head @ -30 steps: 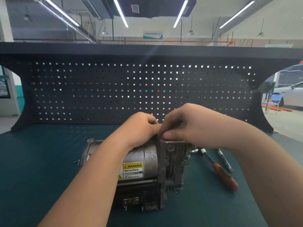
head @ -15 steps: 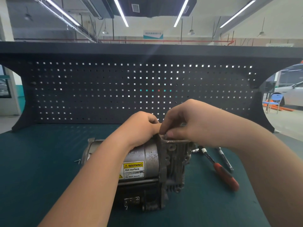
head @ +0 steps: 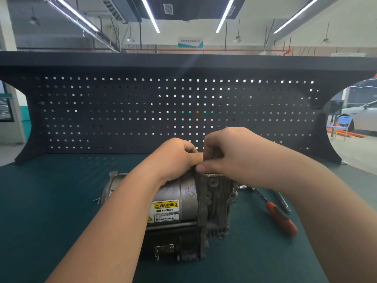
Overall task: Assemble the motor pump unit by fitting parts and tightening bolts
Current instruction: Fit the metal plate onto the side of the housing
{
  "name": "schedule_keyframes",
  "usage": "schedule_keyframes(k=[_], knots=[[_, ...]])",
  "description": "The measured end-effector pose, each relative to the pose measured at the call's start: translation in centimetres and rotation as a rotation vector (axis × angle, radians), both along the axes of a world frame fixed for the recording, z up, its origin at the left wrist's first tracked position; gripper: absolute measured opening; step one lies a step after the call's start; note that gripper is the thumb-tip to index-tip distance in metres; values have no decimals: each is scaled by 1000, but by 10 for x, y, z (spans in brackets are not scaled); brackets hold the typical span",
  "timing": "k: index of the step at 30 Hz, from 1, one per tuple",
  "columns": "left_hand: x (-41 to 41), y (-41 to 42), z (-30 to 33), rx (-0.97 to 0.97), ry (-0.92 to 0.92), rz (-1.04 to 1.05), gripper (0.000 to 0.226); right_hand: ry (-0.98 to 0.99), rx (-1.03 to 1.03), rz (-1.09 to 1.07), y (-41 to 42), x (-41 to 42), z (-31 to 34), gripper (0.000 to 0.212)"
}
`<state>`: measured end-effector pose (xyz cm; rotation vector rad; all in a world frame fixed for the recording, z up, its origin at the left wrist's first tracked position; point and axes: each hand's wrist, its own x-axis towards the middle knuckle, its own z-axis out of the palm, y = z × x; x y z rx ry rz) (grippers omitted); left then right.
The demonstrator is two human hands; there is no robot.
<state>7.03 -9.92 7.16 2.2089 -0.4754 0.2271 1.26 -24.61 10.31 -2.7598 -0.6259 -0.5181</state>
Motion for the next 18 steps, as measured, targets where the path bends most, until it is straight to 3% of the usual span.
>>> schedule_keyframes(k=[8, 12, 18], knots=[[3, 1, 0, 14, 0, -9, 12, 39, 7, 73, -2, -6, 3, 24], [4, 1, 0, 4, 6, -7, 20, 20, 21, 33, -2, -3, 2, 4], [2, 1, 0, 3, 10, 3, 23, -1, 0, -7, 2, 2, 0, 26]])
